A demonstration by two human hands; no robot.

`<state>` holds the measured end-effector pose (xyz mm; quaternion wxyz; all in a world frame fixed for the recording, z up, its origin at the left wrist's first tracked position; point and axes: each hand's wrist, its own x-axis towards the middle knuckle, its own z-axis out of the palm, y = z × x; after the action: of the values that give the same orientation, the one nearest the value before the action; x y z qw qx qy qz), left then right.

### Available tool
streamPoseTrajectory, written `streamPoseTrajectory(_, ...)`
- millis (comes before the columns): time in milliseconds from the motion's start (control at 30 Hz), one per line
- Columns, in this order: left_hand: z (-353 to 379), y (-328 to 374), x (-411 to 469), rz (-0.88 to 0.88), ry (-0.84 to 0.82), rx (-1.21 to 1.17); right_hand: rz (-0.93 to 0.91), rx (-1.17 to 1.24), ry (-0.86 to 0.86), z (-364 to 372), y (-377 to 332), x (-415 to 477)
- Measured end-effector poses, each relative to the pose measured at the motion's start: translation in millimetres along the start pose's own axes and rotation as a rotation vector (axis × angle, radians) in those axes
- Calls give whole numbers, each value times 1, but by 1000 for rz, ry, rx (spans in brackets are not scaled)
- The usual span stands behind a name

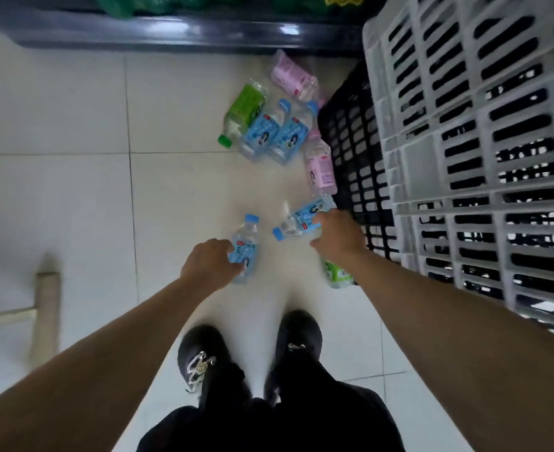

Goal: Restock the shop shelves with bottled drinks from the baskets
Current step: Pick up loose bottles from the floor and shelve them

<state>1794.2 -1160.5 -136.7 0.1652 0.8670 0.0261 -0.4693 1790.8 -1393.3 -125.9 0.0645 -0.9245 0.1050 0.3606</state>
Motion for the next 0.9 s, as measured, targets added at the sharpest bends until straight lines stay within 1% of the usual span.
streamPoseTrajectory(100,24,-7,45,7,-27,61,-49,-73,10,32,6,40)
streamPoseTrajectory(233,44,-13,93,23,-79,75,-234,-244,22,64,17,81)
streamPoseTrajectory(333,52,-15,115,27,-146,83,-321,-324,53,76,20,103)
streamPoseTrajectory(400,55,-15,124,14,-157,-3,-348,-352,57,78,19,112)
streamPoseTrajectory(500,54,-14,123,-64,-204,-272,-353,-388,28,73,12,116)
streamPoseTrajectory(533,51,-14,120,-100,-239,-370,-333,-359,13,70,8,115)
streamPoseTrajectory(600,41,-12,107,-165,-329,-551,-231,-171,-28,62,-2,108)
streamPoseTrajectory(667,26,-10,89,-186,-373,-682,-95,111,-66,52,-13,95)
streamPoseTrajectory(733,9,-8,67,-182,-362,-820,23,412,-128,40,-23,78)
streamPoseTrajectory(800,-8,-5,42,-170,-328,-949,97,704,-173,24,-34,55)
streamPoseTrajectory(833,-17,-4,29,-153,-314,-989,111,832,-188,15,-39,42)
streamPoseTrajectory(900,-36,0,0,-124,-283,-1041,100,1014,-202,-6,-49,17)
